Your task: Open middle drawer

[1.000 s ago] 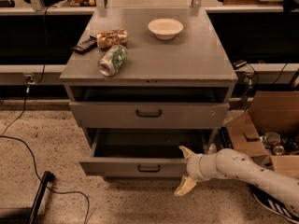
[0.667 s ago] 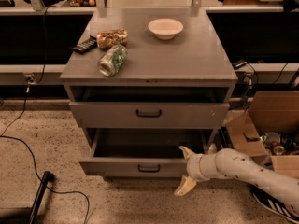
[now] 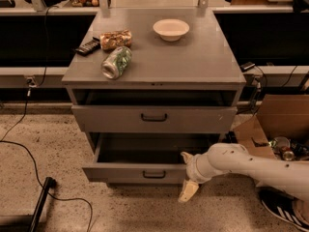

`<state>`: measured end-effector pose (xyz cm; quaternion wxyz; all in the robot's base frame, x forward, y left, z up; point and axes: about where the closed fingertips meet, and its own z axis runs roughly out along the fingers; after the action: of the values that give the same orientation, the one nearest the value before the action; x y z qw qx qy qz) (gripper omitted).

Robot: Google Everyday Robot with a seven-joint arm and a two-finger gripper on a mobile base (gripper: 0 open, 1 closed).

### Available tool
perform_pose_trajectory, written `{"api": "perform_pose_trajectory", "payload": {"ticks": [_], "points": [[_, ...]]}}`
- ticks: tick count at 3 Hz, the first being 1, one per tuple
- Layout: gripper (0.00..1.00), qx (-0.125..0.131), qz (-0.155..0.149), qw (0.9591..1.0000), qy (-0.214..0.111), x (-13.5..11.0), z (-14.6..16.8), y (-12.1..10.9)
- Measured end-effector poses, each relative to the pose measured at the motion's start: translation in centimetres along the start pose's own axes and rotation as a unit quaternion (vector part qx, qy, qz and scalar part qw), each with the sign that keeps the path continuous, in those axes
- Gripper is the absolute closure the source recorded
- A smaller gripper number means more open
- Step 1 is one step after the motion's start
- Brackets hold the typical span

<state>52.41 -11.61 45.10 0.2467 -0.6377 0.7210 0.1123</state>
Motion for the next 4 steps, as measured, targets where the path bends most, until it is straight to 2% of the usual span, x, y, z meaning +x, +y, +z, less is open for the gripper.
{"api": "perform_pose_trajectory", "payload": {"ticks": [1,2,3,4], "points": [[0.00,-0.027,0.002,0.9993,0.026,-0.1,0.4,0.2],[0.02,-0.047,0.001,0.9982,0.038,0.0,0.7,0.3],[0.17,-0.059,-0.005,0.9972,0.045,-0.2,1.2,0.2],[0.37,-0.071,-0.014,0.9960,0.052,-0.6,1.7,0.1]]}}
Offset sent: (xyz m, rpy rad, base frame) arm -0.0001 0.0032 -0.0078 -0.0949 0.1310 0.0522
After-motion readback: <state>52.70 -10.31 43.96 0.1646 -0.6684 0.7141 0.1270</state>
